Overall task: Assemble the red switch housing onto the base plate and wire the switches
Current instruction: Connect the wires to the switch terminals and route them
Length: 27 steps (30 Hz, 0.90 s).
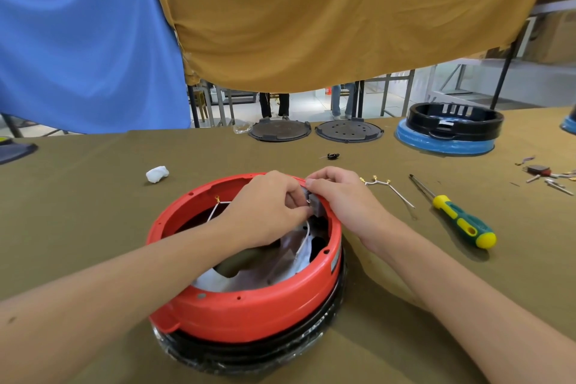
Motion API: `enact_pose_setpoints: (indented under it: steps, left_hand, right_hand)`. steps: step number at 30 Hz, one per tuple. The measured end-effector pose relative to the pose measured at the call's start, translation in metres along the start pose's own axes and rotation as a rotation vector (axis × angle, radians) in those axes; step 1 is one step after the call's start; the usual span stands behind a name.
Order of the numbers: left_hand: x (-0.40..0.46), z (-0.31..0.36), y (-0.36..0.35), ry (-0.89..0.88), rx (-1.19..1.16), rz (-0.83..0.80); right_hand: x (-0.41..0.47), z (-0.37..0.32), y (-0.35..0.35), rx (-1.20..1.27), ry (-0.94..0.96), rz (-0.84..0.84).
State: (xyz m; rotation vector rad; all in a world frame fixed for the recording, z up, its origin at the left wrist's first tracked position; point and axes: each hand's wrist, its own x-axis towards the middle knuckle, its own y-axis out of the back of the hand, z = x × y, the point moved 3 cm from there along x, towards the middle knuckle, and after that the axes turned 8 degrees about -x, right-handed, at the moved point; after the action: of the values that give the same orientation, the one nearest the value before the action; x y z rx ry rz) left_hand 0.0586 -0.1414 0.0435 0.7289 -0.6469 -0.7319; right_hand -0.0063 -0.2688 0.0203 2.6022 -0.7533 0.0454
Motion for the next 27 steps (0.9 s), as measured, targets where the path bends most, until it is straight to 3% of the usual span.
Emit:
enact_pose_setpoints:
  steps: [15, 21, 24, 27]
  left_hand:
    - [0.002, 0.003, -0.001, -0.004, -0.028, -0.007]
    - [-0.001, -0.003, 0.012, 0.083, -0.061, -0.074]
    - [0.001, -0.014, 0.040, 0.170, -0.088, 0.021]
    - [0.003, -0.027, 0.070, 0.105, 0.152, 0.175]
  right_hand:
    - [-0.002, 0.001, -0.002, 0.024, -0.010, -0.003]
    - [-0.001, 0.002, 0.000, 0.012, 0.000, -0.021]
    - [-0.001, 0.003, 0.001, 0.018, 0.012, -0.038]
    - [-0.001, 0.000, 0.004, -0.003, 0.035, -0.059]
